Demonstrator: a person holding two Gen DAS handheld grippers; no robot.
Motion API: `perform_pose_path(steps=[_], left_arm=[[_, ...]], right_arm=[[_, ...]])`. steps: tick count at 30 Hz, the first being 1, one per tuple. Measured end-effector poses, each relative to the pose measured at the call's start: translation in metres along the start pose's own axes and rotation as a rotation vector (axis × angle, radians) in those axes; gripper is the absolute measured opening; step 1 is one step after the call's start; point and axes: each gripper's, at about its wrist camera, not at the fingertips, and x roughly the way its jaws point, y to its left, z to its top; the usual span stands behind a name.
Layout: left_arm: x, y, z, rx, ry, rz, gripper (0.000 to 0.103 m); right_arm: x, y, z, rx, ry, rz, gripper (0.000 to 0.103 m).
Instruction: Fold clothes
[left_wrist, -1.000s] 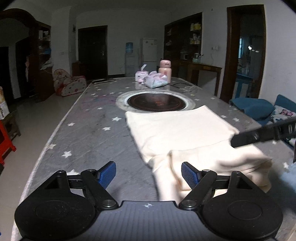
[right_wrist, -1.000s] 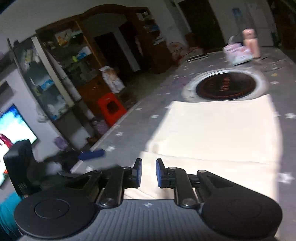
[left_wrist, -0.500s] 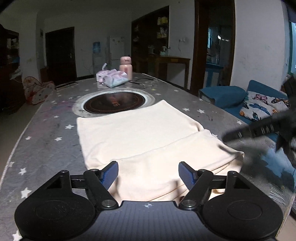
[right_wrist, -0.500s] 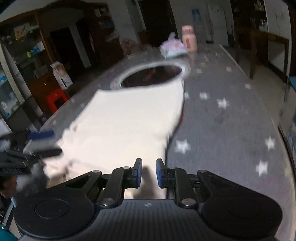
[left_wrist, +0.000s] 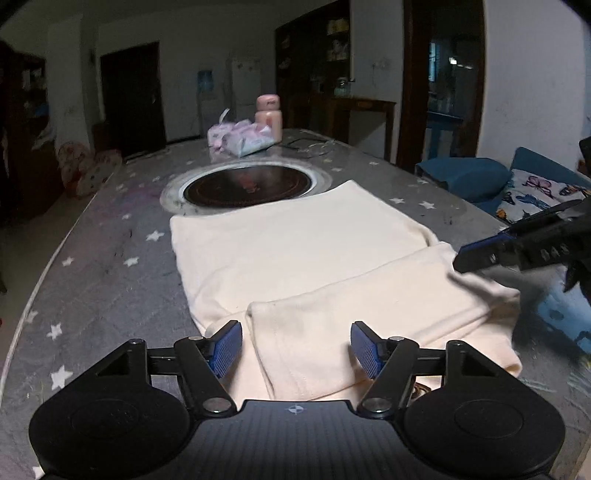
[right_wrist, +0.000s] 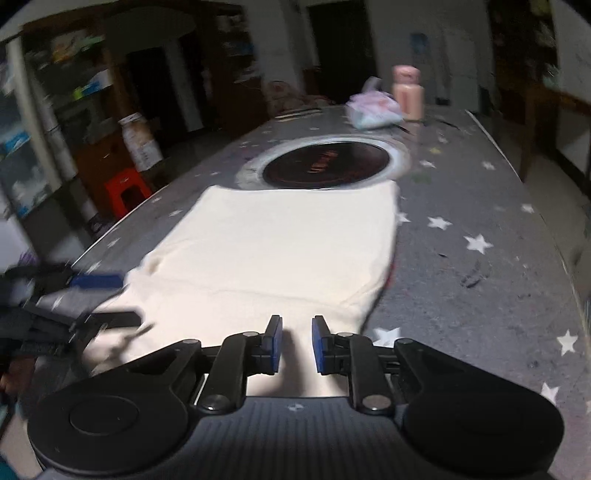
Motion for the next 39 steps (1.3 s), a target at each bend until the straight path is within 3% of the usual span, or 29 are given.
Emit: perform_pose_path(steps=[4,9,15,17,22,26,32,35,37,39], left_arm=[[0.004,-0.007,-0.008,0.048,0.026,0.017,0.068],[-0.007,-0.012,-0.008,0.078,-0.003,0.029,0.069],[-0.025,-0.015,-0.013,0.136,-0.01,0.025,0.069],[-0.037,-0.014,-0.017,0.174,-0.014,0.009,0.069],[-0.06,-0.025,-0.031,0.291,-0.016,-0.025,0.07],[-0.059,-0.046,-0.047,0.419,-0.016,-0.035,0.07],[-0.047,-0.061,-0.051,0.475,-0.047,-0.021,0.069],[-0.042,-0.063,-0.05,0.479,-0.067,-0.016,0.059],[-0.04,-0.063,-0.048,0.474,-0.07,-0.016,0.043],[-0.038,-0.06,-0.044,0.451,-0.061,-0.03,0.019]], right_arm=[[-0.007,0.025,-0.018,-0.123,0.022,-0.01,0.025],[-0.013,0.048,-0.036,-0.251,0.017,-0.061,0.029],[-0.013,0.047,-0.04,-0.216,0.013,-0.061,0.031],[-0.02,0.049,-0.039,-0.222,0.003,-0.056,0.04],[-0.035,0.05,-0.041,-0.276,0.012,-0.073,0.05],[-0.04,0.052,-0.046,-0.319,0.032,-0.089,0.054],[-0.044,0.058,-0.056,-0.4,0.057,-0.103,0.06],[-0.043,0.062,-0.061,-0.458,0.062,-0.112,0.064],[-0.042,0.066,-0.063,-0.491,0.058,-0.115,0.065],[-0.04,0.069,-0.065,-0.52,0.054,-0.112,0.068]])
